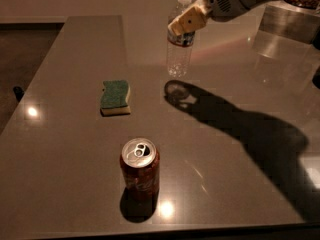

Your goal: Move water bottle near coke can

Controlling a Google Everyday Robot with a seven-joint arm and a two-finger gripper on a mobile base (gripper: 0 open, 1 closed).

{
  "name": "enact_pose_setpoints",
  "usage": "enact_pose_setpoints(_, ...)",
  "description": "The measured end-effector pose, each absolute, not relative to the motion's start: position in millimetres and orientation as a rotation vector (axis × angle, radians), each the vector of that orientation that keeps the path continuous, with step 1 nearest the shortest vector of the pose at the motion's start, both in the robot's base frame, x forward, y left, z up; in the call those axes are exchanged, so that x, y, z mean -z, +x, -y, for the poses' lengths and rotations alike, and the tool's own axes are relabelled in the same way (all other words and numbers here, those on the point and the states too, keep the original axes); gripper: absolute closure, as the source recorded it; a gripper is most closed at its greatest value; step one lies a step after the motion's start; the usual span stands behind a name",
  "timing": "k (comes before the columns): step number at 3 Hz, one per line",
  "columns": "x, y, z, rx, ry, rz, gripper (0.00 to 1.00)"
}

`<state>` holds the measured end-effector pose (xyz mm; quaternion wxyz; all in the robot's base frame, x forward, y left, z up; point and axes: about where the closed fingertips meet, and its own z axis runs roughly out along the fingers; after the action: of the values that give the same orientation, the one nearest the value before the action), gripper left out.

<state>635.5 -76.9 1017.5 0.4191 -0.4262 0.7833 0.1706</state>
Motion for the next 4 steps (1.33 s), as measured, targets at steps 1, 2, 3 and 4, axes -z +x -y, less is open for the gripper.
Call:
enact_pose_setpoints(1, -1010.1, 576.5, 69.2, -0.442, -1.185, -1.922, 1.0)
enact_pose_setpoints(2, -998.9, 529.0, 62.5, -0.468, -1.284, -1.888, 1.0)
enact_pose_setpoints(3, -985.0, 475.5, 64.2, -0.516, -1.391, -1.845, 1.0)
enact_pose_setpoints(4, -976.7, 437.2, 65.9, -0.579, -1.487, -1.785, 1.0)
